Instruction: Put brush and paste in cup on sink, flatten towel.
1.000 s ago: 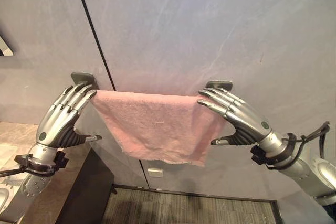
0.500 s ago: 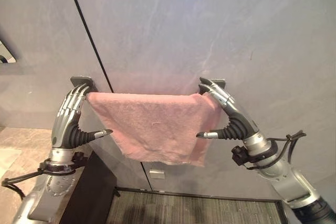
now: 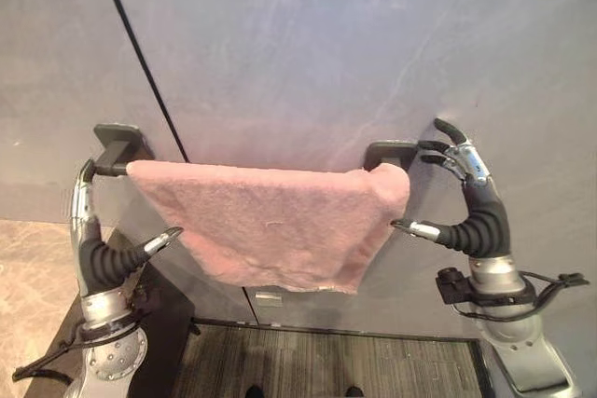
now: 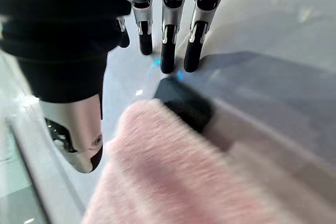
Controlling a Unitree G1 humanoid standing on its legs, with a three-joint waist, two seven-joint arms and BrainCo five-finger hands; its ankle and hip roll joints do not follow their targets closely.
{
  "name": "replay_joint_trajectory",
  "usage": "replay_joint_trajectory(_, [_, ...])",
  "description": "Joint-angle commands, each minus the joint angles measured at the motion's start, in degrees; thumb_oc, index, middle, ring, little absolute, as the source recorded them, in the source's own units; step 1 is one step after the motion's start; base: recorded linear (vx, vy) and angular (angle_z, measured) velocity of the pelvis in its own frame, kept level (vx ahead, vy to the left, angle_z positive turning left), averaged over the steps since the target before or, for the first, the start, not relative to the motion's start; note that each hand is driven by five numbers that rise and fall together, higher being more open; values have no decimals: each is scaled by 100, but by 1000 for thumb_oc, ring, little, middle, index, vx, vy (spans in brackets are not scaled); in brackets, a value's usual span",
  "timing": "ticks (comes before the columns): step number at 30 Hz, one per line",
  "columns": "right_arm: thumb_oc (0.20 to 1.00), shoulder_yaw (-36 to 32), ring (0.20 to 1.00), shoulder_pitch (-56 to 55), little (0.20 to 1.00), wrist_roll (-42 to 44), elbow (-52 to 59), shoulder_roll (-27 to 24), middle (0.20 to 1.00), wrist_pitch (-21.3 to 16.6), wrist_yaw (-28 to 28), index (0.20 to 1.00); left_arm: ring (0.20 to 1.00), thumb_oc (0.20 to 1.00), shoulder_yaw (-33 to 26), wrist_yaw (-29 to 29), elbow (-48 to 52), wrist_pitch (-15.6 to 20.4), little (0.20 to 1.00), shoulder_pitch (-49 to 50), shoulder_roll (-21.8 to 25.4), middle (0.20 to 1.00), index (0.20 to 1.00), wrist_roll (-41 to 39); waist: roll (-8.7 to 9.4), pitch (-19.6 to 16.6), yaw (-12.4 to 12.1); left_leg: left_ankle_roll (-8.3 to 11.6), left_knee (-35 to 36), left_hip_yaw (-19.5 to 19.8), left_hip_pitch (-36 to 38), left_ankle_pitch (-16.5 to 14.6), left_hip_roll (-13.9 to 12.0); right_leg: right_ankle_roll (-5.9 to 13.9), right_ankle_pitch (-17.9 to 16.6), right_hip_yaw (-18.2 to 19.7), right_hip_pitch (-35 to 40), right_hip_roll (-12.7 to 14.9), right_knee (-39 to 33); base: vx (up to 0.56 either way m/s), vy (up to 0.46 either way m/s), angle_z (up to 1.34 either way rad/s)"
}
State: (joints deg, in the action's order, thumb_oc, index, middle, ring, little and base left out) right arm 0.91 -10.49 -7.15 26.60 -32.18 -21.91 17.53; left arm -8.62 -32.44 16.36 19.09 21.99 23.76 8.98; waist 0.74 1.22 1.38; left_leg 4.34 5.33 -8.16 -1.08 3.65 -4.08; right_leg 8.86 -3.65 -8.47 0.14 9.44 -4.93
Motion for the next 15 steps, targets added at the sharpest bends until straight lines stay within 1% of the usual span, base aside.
replay_joint_trajectory(1, [1000,-367,1000,-151,1000,575,-576,205,1000,305,132,1000,1000,1000,-160,335,-119,284,1000,35,-5,1000,1000,-890,116,48,64,274,-33,98,68,-97,-386,283,-185,-31,-141,357,-7,0,0,0])
replay_joint_trajectory(2, [1000,-417,1000,-251,1000,722,-802,338,1000,340,151,1000,1000,1000,-80,423,-253,272,1000,83,-135,1000,1000,-1204,115,70,73,268,-33,99,57,-90,-379,282,-192,-39,-150,364,-7,-8,-5,4])
replay_joint_trajectory(3, [1000,-474,1000,-319,1000,787,-925,378,1000,351,156,1000,1000,1000,-76,538,-314,254,1000,143,-141,1000,1000,-1329,110,76,72,265,-33,103,47,-89,-378,283,-192,-45,-153,368,-7,-15,-10,3])
replay_joint_trajectory(4, [1000,-492,1000,-385,1000,861,-1175,466,1000,443,152,1000,1000,1000,27,697,-520,170,1000,204,-210,1000,1000,-1503,107,88,80,257,-33,104,38,-82,-374,281,-196,-56,-160,369,-7,0,0,0])
replay_joint_trajectory(5, [1000,-512,1000,-439,1000,1014,-1306,556,1000,431,141,1000,1000,1000,67,779,-621,121,1000,260,-242,1000,1000,-1607,104,92,83,253,-33,112,25,-79,-374,280,-196,-69,-165,370,-7,0,0,0])
replay_joint_trajectory(6, [1000,-509,1000,-490,1000,1218,-1576,672,1000,484,113,1000,1000,1000,199,920,-897,42,1000,308,-270,1000,1000,-1722,99,110,95,244,-33,117,14,-67,-371,279,-207,-70,-176,374,-7,-25,-12,4])
replay_joint_trajectory(7, [1000,-463,1000,-533,1000,1323,-2023,750,1000,608,77,1000,1000,1000,426,1198,-1233,-65,1000,314,-256,1000,1000,-1925,96,122,109,236,-33,118,0,-59,-370,282,-213,-72,-185,375,-7,-28,-10,6])
replay_joint_trajectory(9, [1000,-306,1000,-509,1000,1349,-2835,788,1000,751,-2,1000,1000,1000,751,1466,-1761,-221,1000,278,-210,1000,1000,-1988,99,135,130,227,-33,114,-6,-47,-371,283,-225,-62,-191,375,-7,-10,-6,3])
replay_joint_trajectory(10, [1000,-301,1000,-488,1000,1346,-2867,786,1000,732,3,1000,1000,1000,756,1469,-1789,-204,1000,259,-210,1000,1000,-1993,97,138,128,228,-33,114,-6,-50,-372,284,-223,-62,-191,374,-7,0,0,0])
replay_joint_trajectory(11, [1000,-205,1000,-455,1000,1410,-3141,805,1000,803,-47,1000,1000,1000,846,1600,-2014,-248,1000,222,-196,1000,1000,-2000,100,144,134,230,-33,107,-6,-46,-374,284,-227,-58,-195,373,-7,0,0,0])
replay_joint_trajectory(12, [1000,31,1000,-352,1000,1614,-4020,865,1000,1027,-270,1000,1000,1000,1132,1850,-2695,-424,1000,79,-206,1000,1000,-2058,110,147,147,225,-33,104,-9,-40,-369,284,-242,-39,-207,369,-7,0,0,0])
replay_joint_trajectory(13, [1000,318,1000,-206,1000,1788,-4723,857,1000,1205,-591,1000,1000,1000,1201,2016,-3137,-519,1000,-19,-247,1000,1000,-2067,114,167,133,235,-33,96,20,-54,-376,277,-232,-26,-186,360,-7,0,0,0])
replay_joint_trajectory(14, [1000,322,1000,-185,1000,1791,-4741,858,1000,1194,-592,1000,1000,1000,1196,2016,-3147,-512,1000,-33,-250,1000,1000,-2067,118,161,140,232,-33,99,-6,-35,-370,276,-247,-25,-210,366,-7,0,0,0])
replay_joint_trajectory(15, [1000,550,1000,-48,1000,2242,-5370,938,1000,1410,-832,1000,1000,1000,1306,2185,-3774,-735,1000,-205,-363,1000,1000,-2129,125,169,121,241,-33,100,17,-31,-379,273,-242,-27,-192,360,-7,0,0,0])
